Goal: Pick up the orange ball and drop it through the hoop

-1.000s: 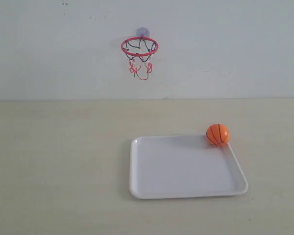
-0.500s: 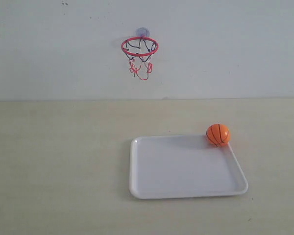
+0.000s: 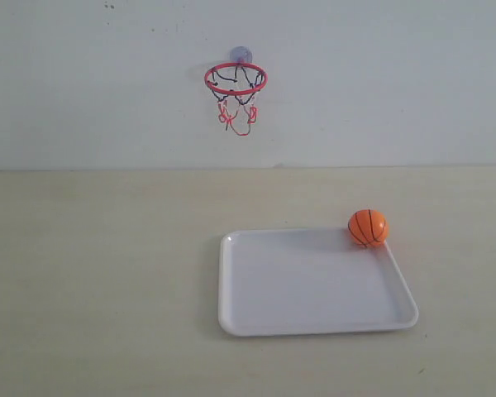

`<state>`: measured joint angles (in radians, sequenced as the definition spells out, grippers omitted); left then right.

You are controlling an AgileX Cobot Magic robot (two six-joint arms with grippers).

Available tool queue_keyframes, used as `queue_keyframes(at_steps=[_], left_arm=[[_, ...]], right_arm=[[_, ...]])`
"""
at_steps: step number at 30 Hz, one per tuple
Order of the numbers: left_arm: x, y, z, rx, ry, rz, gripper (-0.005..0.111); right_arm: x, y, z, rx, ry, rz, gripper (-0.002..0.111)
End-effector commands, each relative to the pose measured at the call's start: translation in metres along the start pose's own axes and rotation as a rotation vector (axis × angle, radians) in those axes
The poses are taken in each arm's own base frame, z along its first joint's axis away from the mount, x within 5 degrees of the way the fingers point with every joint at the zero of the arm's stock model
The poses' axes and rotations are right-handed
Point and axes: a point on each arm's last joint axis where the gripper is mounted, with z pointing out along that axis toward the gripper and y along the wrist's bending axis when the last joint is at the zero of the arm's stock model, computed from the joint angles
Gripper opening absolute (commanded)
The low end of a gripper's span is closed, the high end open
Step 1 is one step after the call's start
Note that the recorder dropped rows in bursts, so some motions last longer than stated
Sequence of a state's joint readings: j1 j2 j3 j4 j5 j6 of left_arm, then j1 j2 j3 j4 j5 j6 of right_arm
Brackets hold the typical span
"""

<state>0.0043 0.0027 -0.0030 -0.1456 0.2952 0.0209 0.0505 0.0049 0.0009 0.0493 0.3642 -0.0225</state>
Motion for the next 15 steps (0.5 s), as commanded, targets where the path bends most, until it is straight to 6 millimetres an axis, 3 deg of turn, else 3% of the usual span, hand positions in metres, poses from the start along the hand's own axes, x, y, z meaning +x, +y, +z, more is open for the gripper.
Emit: queue_keyframes(at_steps=[1, 9, 15], left_arm=[[0.001, 0.0, 0.0, 0.002, 0.001, 0.002, 0.004], [0.001, 0.0, 0.0, 0.002, 0.001, 0.002, 0.004], [0.001, 0.0, 0.0, 0.002, 0.001, 0.002, 0.004]], right_arm=[[-0.006, 0.0, -0.001, 0.006, -0.063, -0.024, 0.0], [-0.032, -0.001, -0.006, 0.013, -0.362, -0.024, 0.0], [-0.058, -0.001, -0.021, -0.007, -0.69, 0.059, 0.0]])
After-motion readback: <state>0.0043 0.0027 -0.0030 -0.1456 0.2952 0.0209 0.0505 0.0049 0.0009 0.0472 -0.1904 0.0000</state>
